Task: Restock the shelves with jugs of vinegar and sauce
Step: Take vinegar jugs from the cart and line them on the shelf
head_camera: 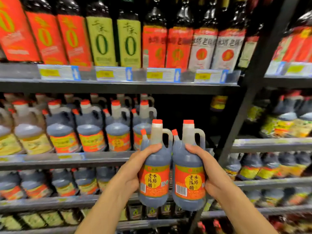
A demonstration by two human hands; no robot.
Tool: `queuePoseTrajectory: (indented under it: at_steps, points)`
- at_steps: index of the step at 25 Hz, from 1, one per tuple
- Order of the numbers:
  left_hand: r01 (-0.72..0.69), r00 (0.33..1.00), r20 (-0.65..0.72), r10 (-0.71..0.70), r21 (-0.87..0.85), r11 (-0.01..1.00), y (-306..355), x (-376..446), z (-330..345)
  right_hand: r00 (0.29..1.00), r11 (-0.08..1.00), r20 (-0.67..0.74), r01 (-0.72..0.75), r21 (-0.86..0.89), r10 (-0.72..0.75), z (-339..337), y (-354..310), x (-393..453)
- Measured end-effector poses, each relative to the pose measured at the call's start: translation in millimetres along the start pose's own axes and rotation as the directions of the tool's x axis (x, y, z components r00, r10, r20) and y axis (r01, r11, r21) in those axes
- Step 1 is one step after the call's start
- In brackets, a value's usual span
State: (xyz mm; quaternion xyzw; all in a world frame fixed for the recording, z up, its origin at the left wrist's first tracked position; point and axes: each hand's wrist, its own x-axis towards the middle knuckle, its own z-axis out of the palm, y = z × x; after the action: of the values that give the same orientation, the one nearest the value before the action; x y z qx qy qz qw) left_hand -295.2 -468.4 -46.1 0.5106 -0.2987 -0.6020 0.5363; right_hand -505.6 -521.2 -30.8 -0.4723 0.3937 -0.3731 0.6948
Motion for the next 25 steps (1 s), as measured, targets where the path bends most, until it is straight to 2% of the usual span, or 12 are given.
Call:
queuePoseTrajectory:
  at_steps: [8,15,19,25]
  points:
    - [-0.057,0.998,0.016,0.057,0.002,0.998,12,46,29,0.998,1.0,-0.063,0.013,0.0,-0.013,-29,-16,35]
    - [-0.118,0.993,-0.012,0.119,0.053,0.992,36,75,53,0.964,0.988,-0.222,0.153,0.002,-0.148,-32,-39,64]
    - [-0.113,0.994,0.013,0.112,0.082,0.99,48,89,61,0.941,0.987,-0.299,0.163,-0.015,-0.16,-33,-45,78]
    - [-0.092,0.99,-0.098,0.1,0.085,0.992,60,108,69,0.914,0.983,-0.366,0.183,-0.008,-0.173,-32,-55,92]
